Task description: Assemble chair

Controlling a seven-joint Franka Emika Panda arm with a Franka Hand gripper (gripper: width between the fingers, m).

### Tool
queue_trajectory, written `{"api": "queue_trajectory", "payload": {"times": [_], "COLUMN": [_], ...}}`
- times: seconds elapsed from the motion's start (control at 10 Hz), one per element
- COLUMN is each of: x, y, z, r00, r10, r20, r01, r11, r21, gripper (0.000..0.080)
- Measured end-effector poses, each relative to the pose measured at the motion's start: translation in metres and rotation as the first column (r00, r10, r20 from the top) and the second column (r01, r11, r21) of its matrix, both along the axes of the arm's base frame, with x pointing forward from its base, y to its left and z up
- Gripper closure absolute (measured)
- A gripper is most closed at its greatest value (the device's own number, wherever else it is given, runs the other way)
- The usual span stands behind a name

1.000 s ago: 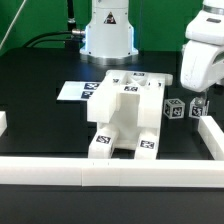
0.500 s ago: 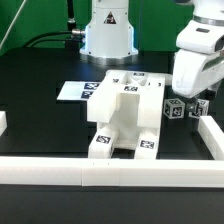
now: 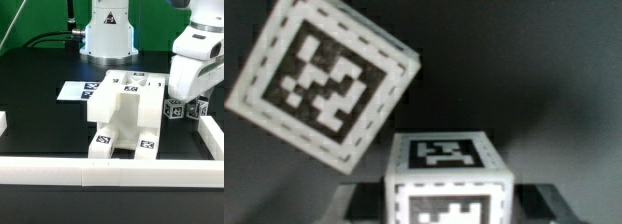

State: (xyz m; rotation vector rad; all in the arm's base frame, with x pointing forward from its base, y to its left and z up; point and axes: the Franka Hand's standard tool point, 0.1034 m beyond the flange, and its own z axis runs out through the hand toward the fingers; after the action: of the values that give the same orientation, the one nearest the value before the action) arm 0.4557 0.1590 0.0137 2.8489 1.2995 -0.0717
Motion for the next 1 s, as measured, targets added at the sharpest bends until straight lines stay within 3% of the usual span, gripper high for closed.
{"api": "queue_trajectory", "payload": {"times": [0.4, 0.6, 0.8, 1.0], "x": [0.001, 0.009, 0.019, 0.035], "y": [0.009, 0.011, -0.004, -0.039], "z": [0.005, 0.033, 0.061, 0.084], "r00": [0.998, 0.994, 0.992, 0.996], "r10": [-0.063, -0.112, -0.127, -0.09], "r20": [0.004, -0.011, -0.015, -0.001], "r01": [0.063, 0.112, 0.127, 0.09], "r11": [0.998, 0.994, 0.992, 0.996], "r21": [0.002, -0.003, -0.003, 0.006], "gripper": [0.0515, 0.0515, 0.0515, 0.0515]}}
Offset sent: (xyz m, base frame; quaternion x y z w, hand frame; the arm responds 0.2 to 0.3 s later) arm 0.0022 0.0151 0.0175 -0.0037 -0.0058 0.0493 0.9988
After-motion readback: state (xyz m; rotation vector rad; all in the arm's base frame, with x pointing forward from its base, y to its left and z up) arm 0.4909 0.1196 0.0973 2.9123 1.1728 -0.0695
